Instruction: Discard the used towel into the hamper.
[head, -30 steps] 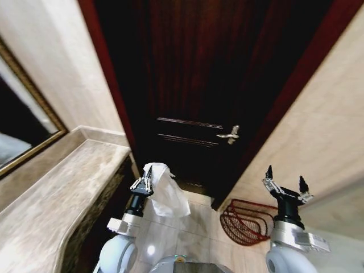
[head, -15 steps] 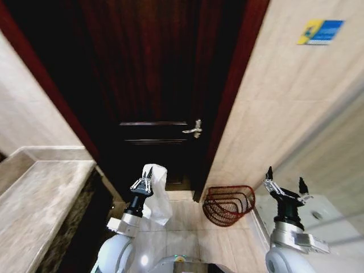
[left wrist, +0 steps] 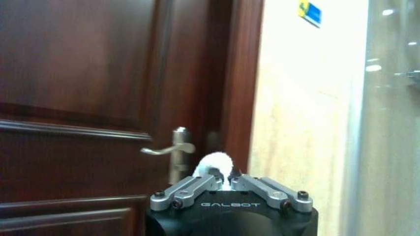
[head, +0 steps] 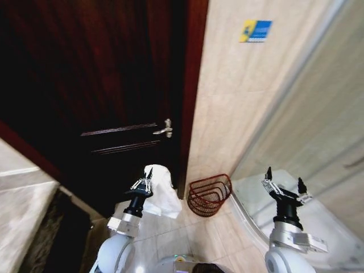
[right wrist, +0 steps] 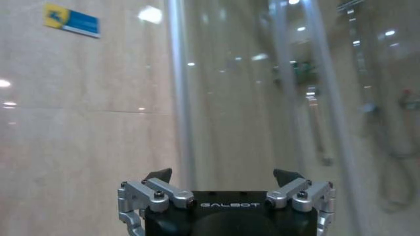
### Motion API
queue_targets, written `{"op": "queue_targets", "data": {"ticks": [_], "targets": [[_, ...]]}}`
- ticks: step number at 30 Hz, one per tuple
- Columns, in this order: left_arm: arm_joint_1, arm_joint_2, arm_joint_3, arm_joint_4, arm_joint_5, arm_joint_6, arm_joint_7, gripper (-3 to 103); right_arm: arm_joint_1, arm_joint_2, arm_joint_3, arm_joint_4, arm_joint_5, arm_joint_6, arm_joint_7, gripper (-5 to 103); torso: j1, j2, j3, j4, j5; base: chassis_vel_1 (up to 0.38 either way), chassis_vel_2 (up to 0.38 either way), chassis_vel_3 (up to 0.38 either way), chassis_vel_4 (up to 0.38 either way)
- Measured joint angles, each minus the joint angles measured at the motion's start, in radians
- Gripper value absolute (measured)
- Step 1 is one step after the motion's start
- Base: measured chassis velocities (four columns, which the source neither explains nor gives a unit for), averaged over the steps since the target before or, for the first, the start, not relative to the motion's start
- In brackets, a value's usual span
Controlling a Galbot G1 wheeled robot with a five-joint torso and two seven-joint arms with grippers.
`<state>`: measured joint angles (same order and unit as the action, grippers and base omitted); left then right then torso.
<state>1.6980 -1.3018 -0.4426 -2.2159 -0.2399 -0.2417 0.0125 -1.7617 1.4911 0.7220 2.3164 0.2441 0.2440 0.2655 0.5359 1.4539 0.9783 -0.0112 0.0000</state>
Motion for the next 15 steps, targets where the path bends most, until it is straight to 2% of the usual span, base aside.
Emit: {"op": "queue_targets", "data": {"ticks": [15], "targets": [[-0.054, 0.017, 0.019, 0.095, -0.046, 0.0, 0.005, 2, 0.002, 0.0, -0.007, -0.027, 0.009, 0.009, -0.015, 100, 0.0, 0.0, 0.0, -0.0001, -0.0001, -0.13, -0.125, -0.122, -0.123]]}}
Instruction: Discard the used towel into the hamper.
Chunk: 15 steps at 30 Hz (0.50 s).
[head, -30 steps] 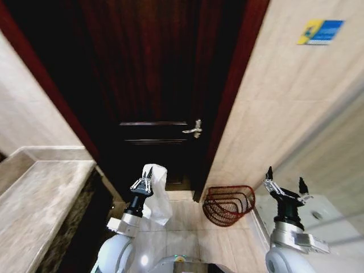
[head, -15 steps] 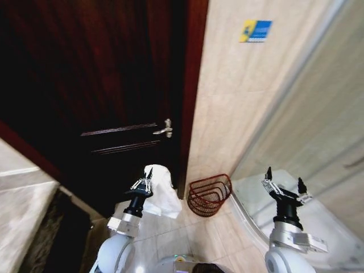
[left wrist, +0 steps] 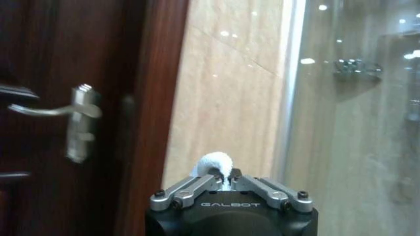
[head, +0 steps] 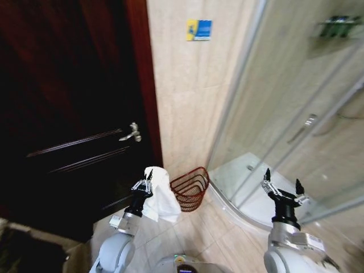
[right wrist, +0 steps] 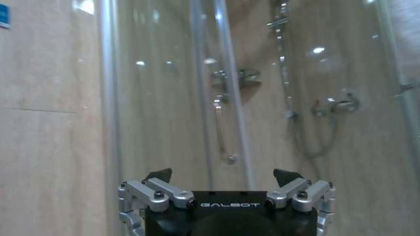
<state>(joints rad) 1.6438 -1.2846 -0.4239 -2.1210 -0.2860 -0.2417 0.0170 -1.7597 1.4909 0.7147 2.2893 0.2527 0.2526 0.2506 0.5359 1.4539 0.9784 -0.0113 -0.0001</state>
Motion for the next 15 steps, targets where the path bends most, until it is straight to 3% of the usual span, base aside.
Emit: {"op": "queue_targets", "data": {"ticks": [15], "targets": [[-0.2, 0.034, 0.11, 0.189, -0.051, -0.005, -0.027, 2, -0.004, 0.029, -0.009, -0.05, -0.036, 0.019, -0.009, 100, 0.0, 0.0, 0.0, 0.0, 0.0, -0.018, -0.016, -0.019, -0.02]]}}
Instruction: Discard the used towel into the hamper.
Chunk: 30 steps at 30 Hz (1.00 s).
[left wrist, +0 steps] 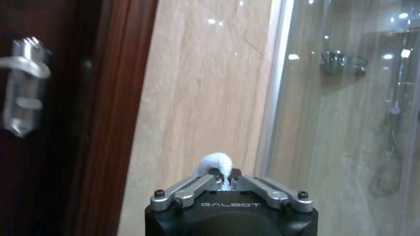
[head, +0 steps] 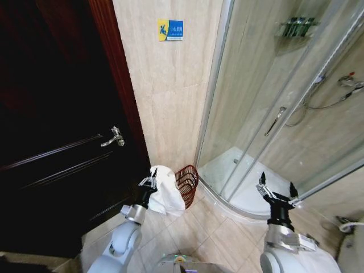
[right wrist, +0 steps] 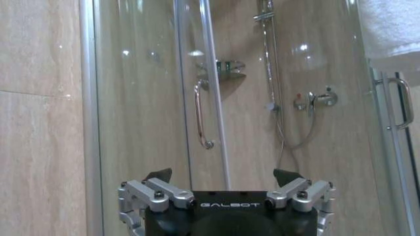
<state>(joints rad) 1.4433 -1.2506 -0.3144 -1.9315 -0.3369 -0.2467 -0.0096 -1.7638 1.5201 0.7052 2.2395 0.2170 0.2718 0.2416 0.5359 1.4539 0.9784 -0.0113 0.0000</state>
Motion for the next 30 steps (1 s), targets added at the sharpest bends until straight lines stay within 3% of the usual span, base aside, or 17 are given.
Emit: {"op": "queue_targets", "data": {"ticks": [19, 30], "targets": [[-0.233, 0.047, 0.164, 0.277, -0.062, -0.018, 0.013, 2, -0.009, 0.028, 0.004, -0.025, -0.026, 0.019, -0.002, 100, 0.0, 0.0, 0.0, 0.0001, 0.0, 0.0, 0.0, 0.0, 0.0], [-0.305, 0.048, 0.227, 0.348, -0.047, -0.048, 0.01, 2, 0.001, 0.028, 0.008, -0.027, -0.024, 0.032, 0.011, 100, 0.0, 0.0, 0.0, 0.0001, 0.0001, 0.0, 0.0, 0.0, 0.0]]}}
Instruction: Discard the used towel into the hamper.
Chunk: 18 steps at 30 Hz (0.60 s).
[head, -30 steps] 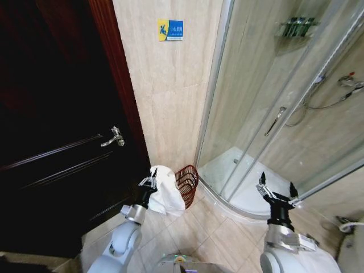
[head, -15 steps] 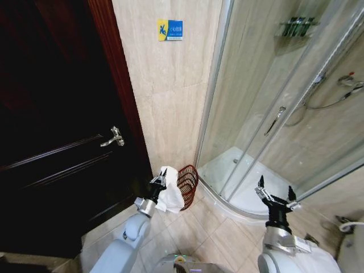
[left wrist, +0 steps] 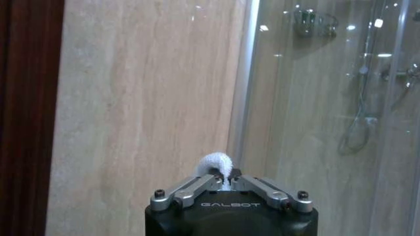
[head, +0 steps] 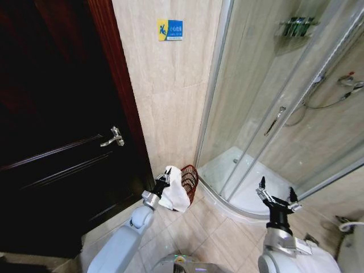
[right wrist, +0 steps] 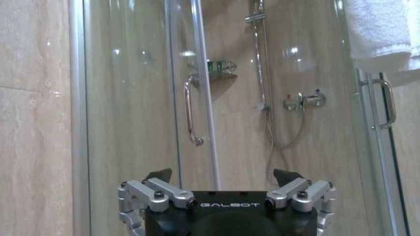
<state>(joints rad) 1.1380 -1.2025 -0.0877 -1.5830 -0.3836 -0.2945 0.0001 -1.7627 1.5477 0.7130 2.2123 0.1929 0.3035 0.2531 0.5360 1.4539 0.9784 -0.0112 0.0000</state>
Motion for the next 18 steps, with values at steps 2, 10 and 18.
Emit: {"op": "queue_targets", "data": {"ticks": [2, 10, 18], "targets": [[-0.003, -0.001, 0.005, 0.002, 0.001, 0.0, -0.001, 2, 0.0, 0.001, 0.0, -0.001, -0.002, 0.003, -0.001, 100, 0.0, 0.0, 0.0, 0.0, 0.0, 0.0, 0.0, 0.0, 0.0], [-0.015, -0.016, 0.013, 0.002, -0.001, 0.0, -0.017, 2, -0.002, 0.0, -0.006, 0.001, -0.015, 0.006, -0.008, 100, 0.0, 0.0, 0.0, 0.0, 0.0, 0.0, 0.0, 0.0, 0.0], [0.003, -0.026, -0.007, -0.004, 0.002, -0.004, -0.026, 2, -0.003, -0.008, -0.004, 0.012, -0.01, -0.001, -0.008, 100, 0.0, 0.0, 0.0, 0.0, -0.0001, 0.0, 0.0, 0.0, 0.0]]}}
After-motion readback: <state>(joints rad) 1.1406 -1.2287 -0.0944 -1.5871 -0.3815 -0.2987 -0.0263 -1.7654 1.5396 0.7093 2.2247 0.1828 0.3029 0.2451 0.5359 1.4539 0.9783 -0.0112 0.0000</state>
